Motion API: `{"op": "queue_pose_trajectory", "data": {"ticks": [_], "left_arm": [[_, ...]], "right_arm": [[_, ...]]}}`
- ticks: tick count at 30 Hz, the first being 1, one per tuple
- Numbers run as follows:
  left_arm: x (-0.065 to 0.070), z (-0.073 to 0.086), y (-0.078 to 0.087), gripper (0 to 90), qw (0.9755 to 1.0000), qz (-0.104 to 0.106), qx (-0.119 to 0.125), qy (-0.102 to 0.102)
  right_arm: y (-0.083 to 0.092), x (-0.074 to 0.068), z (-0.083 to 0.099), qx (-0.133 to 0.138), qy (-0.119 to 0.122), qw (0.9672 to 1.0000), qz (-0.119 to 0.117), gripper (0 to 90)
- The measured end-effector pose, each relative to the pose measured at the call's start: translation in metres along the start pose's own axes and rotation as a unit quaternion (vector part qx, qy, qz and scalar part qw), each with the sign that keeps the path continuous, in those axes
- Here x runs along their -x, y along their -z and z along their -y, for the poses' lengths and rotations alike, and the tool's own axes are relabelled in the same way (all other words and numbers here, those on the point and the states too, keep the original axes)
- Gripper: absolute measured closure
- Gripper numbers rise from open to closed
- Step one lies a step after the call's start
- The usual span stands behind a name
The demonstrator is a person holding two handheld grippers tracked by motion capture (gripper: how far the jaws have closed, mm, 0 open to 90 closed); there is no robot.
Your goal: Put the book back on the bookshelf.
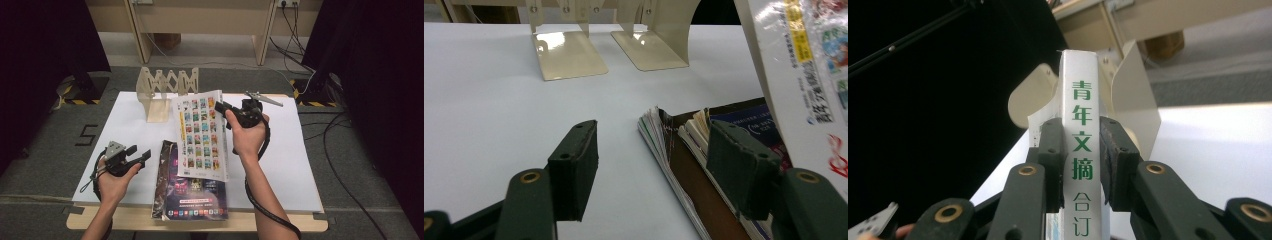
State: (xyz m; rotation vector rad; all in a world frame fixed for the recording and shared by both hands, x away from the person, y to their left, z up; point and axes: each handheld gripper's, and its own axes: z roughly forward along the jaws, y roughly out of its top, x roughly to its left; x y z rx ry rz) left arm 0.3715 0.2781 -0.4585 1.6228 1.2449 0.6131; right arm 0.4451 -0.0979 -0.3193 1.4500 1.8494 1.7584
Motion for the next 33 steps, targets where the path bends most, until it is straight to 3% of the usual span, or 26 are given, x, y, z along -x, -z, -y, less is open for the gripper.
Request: {"op": "queue_pose_trajectory", "data": {"ticks": [6,16,28,33], "left_arm": [[-0.002,0.002,0.002,36.8,1.0,-0.003,0.0,0.0],[-0.005,0.003,0.005,36.8,0.9999,-0.009,0.005,0.003],[-0.009,0.006,0.011,36.9,0.9998,-0.019,0.005,0.005],[-0.01,0.008,0.016,36.9,0.9996,-0.026,0.006,0.009]], "right_arm": [[-0.009,-0.008,-0.008,0.028,0.016,0.9995,0.004,74.8],[-0.024,-0.022,-0.019,0.048,0.036,0.9981,0.009,74.8],[-0.041,-0.039,-0.027,0.088,0.073,0.9929,0.033,74.8],[-0.049,-0.041,-0.028,0.092,0.085,0.9912,0.043,74.8]]}}
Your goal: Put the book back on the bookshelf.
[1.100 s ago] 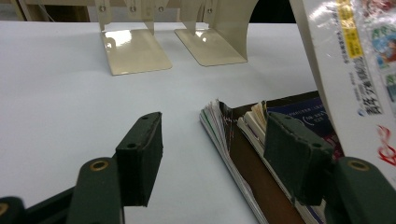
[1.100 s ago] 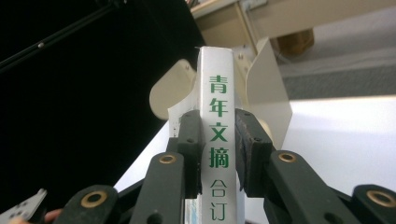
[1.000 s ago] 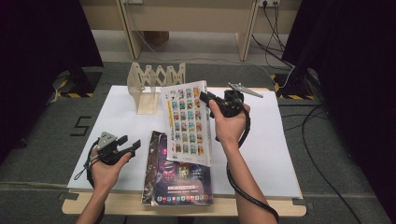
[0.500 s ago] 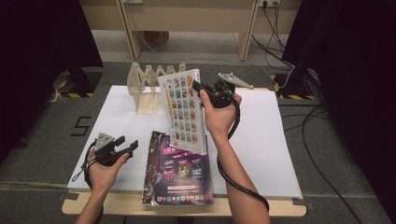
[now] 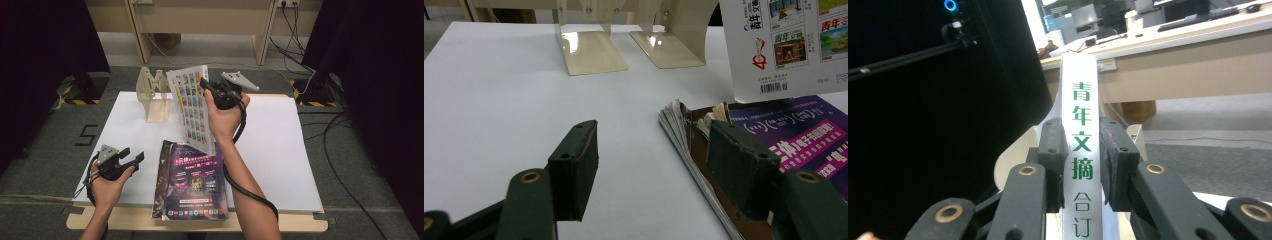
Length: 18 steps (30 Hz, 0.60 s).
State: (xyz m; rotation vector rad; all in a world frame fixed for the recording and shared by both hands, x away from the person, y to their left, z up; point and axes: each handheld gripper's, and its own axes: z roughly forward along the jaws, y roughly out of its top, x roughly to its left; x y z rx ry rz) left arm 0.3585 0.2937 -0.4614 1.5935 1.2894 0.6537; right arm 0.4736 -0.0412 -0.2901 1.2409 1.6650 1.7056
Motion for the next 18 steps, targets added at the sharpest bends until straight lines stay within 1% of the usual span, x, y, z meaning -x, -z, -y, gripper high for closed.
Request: {"op": "queue_pose_trajectory", "data": {"ticks": [1,5,7,11,14,15,16,18], "left_arm": [[-0.001,0.001,0.001,36.9,1.0,-0.002,0.0,0.0],[-0.003,0.003,0.005,36.9,1.0,-0.008,0.0,0.003],[-0.004,0.005,0.006,36.9,0.9999,-0.01,0.0,0.004],[-0.005,0.007,0.009,36.9,0.9999,-0.014,0.0,0.006],[-0.006,0.008,0.011,36.9,0.9998,-0.016,-0.003,0.006],[-0.006,0.008,0.011,36.9,0.9998,-0.016,-0.003,0.006],[-0.006,0.008,0.011,36.9,0.9998,-0.017,-0.004,0.007],[-0.007,0.009,0.01,36.9,0.9998,-0.017,-0.004,0.008]], "right_arm": [[-0.001,0.0,0.0,-0.001,-0.006,1.0,0.0,74.8],[-0.005,0.002,0.001,0.008,-0.006,0.9999,0.003,74.8],[-0.007,0.0,0.0,0.012,-0.008,0.9999,0.002,74.8],[-0.013,-0.002,-0.003,0.018,-0.003,0.9998,0.001,74.8],[-0.018,-0.004,-0.004,0.024,0.0,0.9997,0.005,74.8],[-0.018,-0.004,-0.004,0.024,0.0,0.9997,0.005,74.8],[-0.022,-0.005,-0.005,0.024,0.0,0.9997,0.006,74.8],[-0.025,-0.006,-0.005,0.023,-0.001,0.9997,0.006,74.8]]}}
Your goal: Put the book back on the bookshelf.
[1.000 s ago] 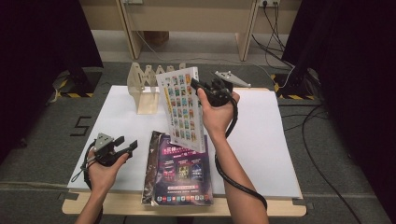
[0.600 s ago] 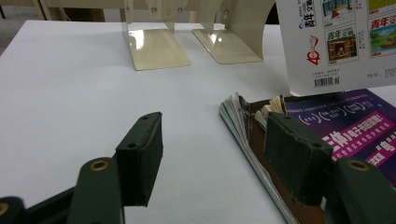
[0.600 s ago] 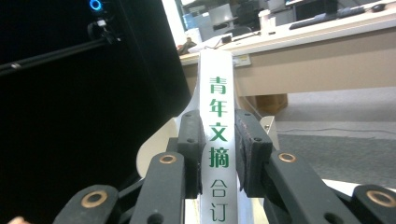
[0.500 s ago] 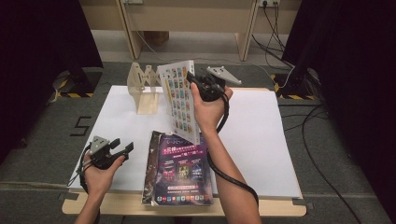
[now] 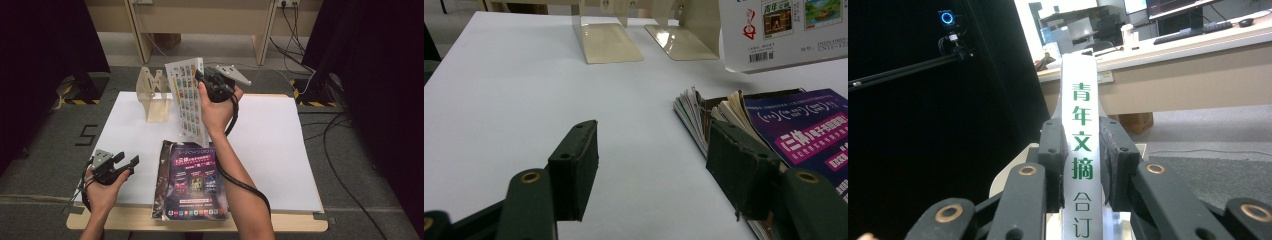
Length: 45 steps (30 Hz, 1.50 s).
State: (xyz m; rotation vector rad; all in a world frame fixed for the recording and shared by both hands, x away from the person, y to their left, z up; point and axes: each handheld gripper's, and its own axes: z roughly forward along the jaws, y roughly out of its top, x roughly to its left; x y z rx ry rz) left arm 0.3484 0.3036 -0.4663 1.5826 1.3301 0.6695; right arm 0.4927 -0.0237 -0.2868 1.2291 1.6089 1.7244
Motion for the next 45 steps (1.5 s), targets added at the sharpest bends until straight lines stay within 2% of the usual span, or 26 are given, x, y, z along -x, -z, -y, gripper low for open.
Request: {"op": "queue_pose_trajectory", "data": {"ticks": [11,20,27,33,45], "left_arm": [[0.0,-0.001,-0.003,36.9,1.0,0.007,-0.002,0.001],[0.0,-0.001,-0.006,36.9,0.9999,0.01,-0.003,0.002],[0.001,0.0,-0.007,36.9,0.9999,0.014,-0.008,0.001],[0.001,0.0,-0.007,36.9,0.9999,0.014,-0.007,0.001],[0.001,0.0,-0.007,37.0,0.9998,0.016,-0.008,0.0]], "right_arm": [[-0.018,-0.001,-0.001,0.004,-0.006,1.0,-0.002,74.8],[-0.03,0.003,-0.005,0.021,0.006,0.9994,0.027,74.7],[-0.034,0.005,-0.006,0.028,-0.004,0.9984,0.048,74.7],[-0.037,0.002,-0.004,0.029,0.0,0.998,0.057,74.7],[-0.032,-0.001,-0.005,0.034,0.014,0.997,0.068,74.6]]}}
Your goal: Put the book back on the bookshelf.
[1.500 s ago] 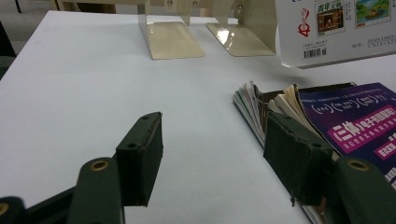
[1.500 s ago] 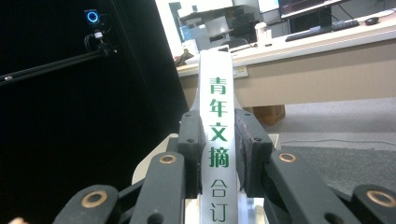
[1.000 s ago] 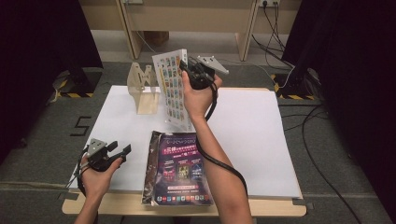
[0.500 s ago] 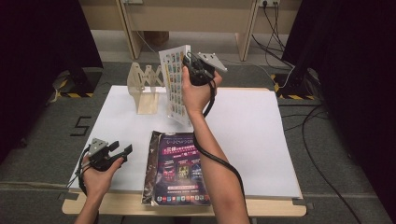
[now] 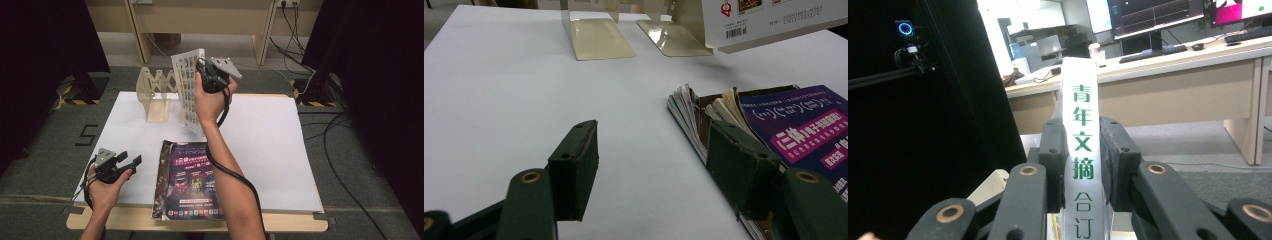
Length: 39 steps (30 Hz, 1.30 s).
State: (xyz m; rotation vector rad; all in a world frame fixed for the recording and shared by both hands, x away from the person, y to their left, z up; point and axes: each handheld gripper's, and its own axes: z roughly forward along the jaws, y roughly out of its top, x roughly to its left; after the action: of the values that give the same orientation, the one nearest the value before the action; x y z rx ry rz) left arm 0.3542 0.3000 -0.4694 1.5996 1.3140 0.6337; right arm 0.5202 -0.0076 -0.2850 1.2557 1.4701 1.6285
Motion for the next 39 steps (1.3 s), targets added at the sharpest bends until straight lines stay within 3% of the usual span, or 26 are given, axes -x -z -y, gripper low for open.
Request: {"op": "queue_pose_trajectory", "data": {"ticks": [12,27,39], "left_arm": [[0.001,0.001,-0.001,37.0,1.0,0.004,-0.004,-0.002],[0.001,0.002,-0.003,36.9,0.9999,0.009,-0.005,-0.001],[-0.001,0.003,-0.005,36.9,0.9999,0.011,-0.008,0.0]], "right_arm": [[-0.012,-0.006,0.003,0.002,0.023,0.9996,0.017,74.6],[-0.029,-0.007,0.012,-0.005,0.019,0.9993,0.033,74.6],[-0.04,-0.011,0.007,0.003,0.02,0.9993,0.031,74.5]]}}
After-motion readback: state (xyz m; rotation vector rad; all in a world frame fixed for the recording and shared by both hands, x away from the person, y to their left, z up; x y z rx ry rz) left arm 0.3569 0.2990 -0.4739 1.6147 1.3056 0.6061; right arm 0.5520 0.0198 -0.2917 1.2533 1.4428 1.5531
